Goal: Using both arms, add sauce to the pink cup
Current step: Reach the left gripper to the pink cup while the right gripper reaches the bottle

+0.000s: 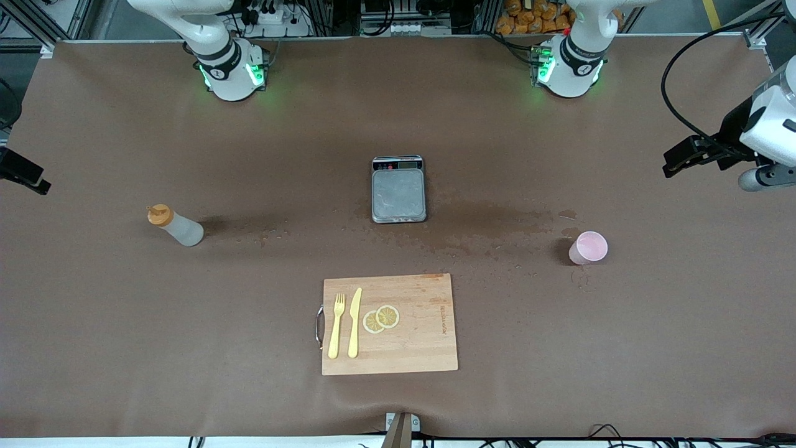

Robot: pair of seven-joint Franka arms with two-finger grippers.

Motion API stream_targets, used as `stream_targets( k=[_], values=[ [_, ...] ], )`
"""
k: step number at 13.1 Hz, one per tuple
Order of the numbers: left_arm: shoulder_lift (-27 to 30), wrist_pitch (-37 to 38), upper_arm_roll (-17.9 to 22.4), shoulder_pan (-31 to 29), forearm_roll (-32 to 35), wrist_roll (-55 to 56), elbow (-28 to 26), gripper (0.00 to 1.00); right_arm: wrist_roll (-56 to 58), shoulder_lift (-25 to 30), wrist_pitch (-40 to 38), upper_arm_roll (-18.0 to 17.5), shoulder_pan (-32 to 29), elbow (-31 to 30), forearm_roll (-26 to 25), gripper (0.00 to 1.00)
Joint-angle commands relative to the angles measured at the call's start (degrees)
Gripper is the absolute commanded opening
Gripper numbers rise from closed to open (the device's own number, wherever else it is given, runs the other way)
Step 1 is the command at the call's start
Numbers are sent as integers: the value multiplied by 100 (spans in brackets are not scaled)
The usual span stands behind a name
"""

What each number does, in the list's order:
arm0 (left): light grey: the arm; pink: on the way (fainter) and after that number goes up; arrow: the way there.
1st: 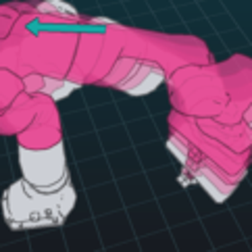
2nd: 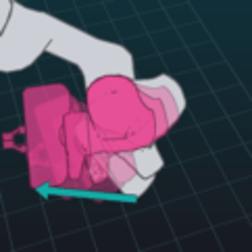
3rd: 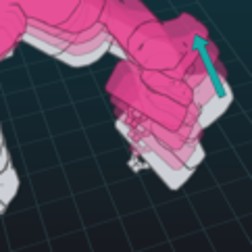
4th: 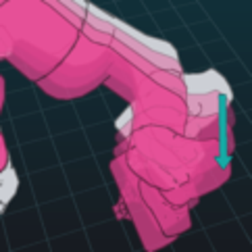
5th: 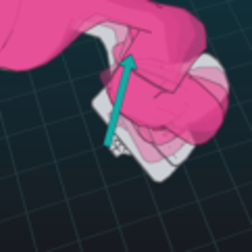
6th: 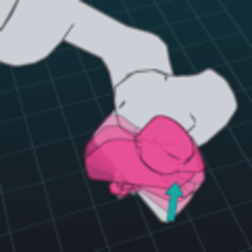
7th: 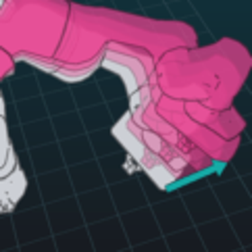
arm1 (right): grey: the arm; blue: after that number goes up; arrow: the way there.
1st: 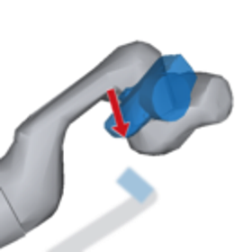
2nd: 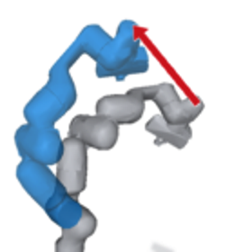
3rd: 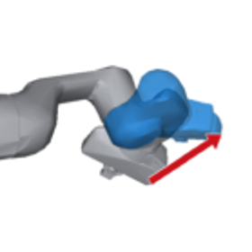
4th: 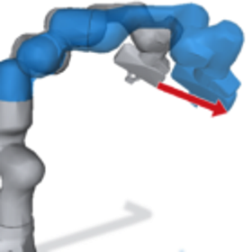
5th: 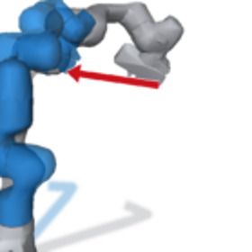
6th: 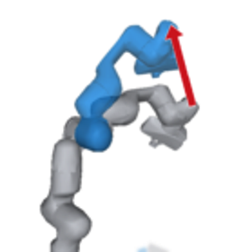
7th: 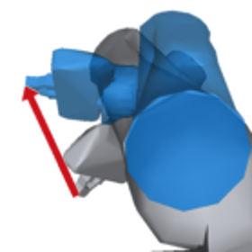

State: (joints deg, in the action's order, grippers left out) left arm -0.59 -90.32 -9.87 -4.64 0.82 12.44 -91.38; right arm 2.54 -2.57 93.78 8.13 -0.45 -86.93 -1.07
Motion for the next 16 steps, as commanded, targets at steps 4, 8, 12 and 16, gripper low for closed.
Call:
stream_targets(
  k=[4, 8, 12, 16],
  values=[
    [-327, -950, -15, -116, 103, -92, -484, 100, 722, -332, 44, -49, -708, 212, 490, 100],
    [-336, -1873, -6, -124, 112, -101, -1301, 100, 249, -701, -219, -49, -1474, 176, 1687, 100],
    [-327, -3129, -15, -300, 59, -83, -2338, 100, -804, -964, -614, -57, -1782, 159, 1750, 100],
    [-529, -3685, -15, -300, 59, -75, -2771, 100, -1861, -1473, -808, -49, -2273, 168, 2485, 100]
  ],
)
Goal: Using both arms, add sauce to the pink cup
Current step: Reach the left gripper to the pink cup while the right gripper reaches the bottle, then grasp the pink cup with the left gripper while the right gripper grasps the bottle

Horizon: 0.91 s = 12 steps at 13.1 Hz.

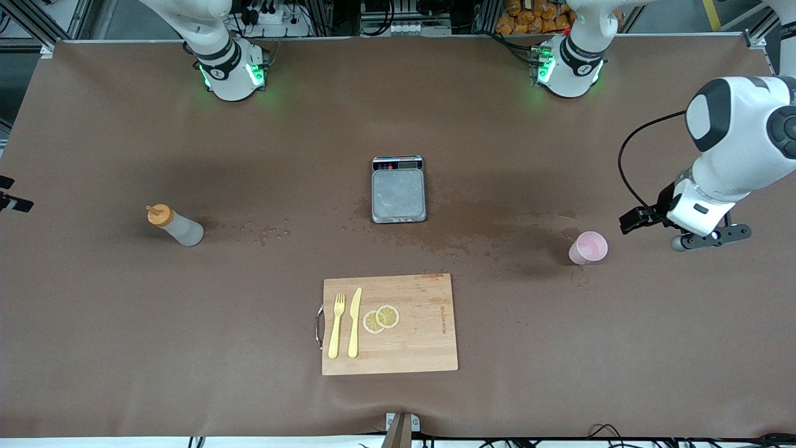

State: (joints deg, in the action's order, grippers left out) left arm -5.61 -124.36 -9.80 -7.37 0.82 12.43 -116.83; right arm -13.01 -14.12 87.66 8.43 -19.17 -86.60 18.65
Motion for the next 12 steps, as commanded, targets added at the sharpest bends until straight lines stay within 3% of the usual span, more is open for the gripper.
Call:
stream_targets(
  k=[1, 4, 7, 10, 12],
  values=[
    [-123, -429, -22, -28, 58, -74, -279, 100, -464, -467, -423, -78, -551, 134, 743, 100],
    [-422, -878, -22, -106, 50, -74, -437, 100, -1570, -872, -1075, -78, -807, 134, 1368, 100],
    [-651, -1072, -22, -151, 58, -74, -446, 100, -1643, -1320, -1067, -78, -983, 187, 1606, 100],
    [-827, -1160, -22, -151, 58, -74, -446, 100, -1889, -2049, -1128, -96, -1378, 178, 2413, 100],
    [-915, -1231, -22, -142, 58, -74, -455, 100, -1924, -2393, -1199, -96, -1353, 170, 2626, 100]
  ],
)
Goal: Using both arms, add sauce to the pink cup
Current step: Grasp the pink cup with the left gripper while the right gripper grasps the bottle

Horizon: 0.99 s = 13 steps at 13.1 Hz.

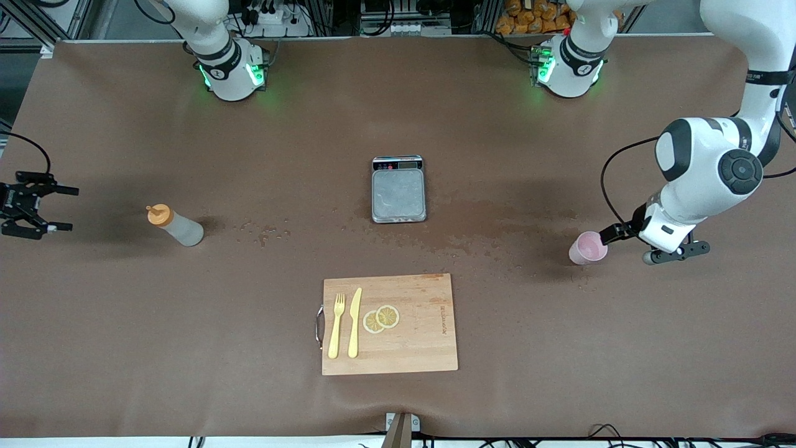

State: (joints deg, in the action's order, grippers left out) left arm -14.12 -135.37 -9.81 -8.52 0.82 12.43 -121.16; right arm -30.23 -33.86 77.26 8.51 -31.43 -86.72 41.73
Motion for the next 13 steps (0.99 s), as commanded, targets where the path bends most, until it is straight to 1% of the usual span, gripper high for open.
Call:
stream_targets(
  k=[1, 3, 5, 8, 10, 13],
  values=[
    [-91, -130, -21, -35, 67, -74, -21, 100, -229, -541, -150, -104, -83, 173, 370, 100],
    [-205, -217, -21, -36, 67, -74, -12, 100, -386, -787, -124, -113, -57, 173, 607, 100],
    [-319, -261, -21, -36, 67, -74, -21, 96, -606, -1086, -141, -122, -39, 156, 801, 100],
    [-451, -358, -21, -36, 67, -74, -21, 90, -756, -1236, -106, -113, 75, 164, 889, 100],
    [-530, -367, -21, -44, 67, -66, -30, 87, -748, -1455, -115, -113, 40, 155, 1125, 100],
    [-574, -367, -21, -36, 67, -66, -21, 81, -590, -1641, -106, -122, 84, 155, 1162, 100]
  ],
)
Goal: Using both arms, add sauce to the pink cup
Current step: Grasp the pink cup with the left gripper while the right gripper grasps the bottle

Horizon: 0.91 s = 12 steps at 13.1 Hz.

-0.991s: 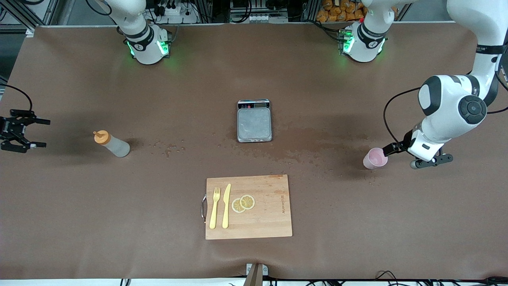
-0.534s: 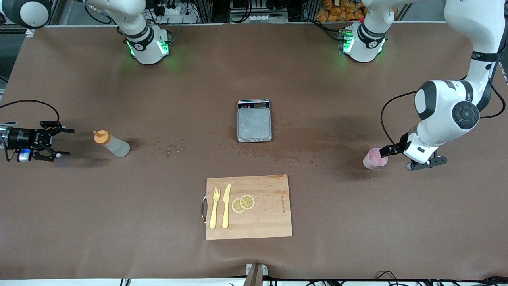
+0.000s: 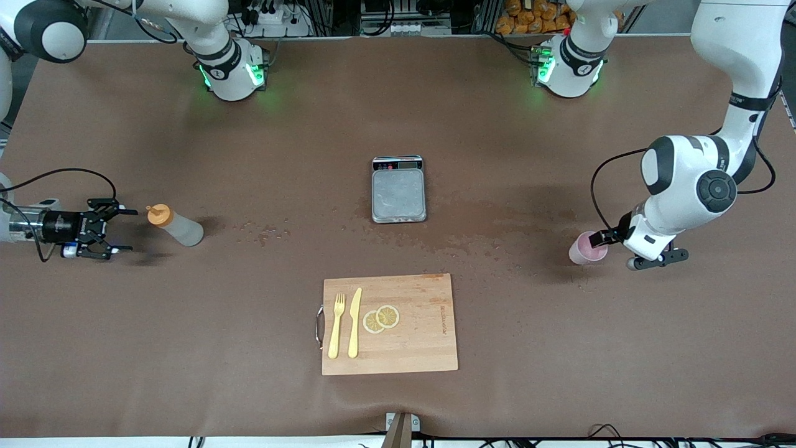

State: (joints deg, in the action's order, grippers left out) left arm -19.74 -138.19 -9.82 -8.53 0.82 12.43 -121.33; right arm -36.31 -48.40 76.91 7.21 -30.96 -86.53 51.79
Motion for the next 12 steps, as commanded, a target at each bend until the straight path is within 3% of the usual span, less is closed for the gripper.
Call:
stream_targets(
  k=[1, 3, 5, 8, 9, 12],
  values=[
    [-21, -94, -20, -35, 67, -22, -5, 76, 28, -230, -71, 9, 46, 145, 156, 100],
    [-64, -94, -20, -26, 58, 4, 4, 59, 19, -301, -80, -9, 90, 145, 173, 100],
    [-117, -94, -20, -26, 58, 5, 13, 33, 28, -336, -80, -88, 178, 128, 165, 100],
    [-91, -129, -20, -17, 67, 5, 13, 4, 28, -407, -62, -211, 222, 128, 173, 100],
    [-100, -129, -20, -17, 67, 5, 22, 0, 45, -468, -62, -237, 248, 136, 173, 100],
    [-74, -120, -20, 9, 67, 22, 74, 0, 308, -503, -54, -237, 336, 136, 165, 100]
  ],
)
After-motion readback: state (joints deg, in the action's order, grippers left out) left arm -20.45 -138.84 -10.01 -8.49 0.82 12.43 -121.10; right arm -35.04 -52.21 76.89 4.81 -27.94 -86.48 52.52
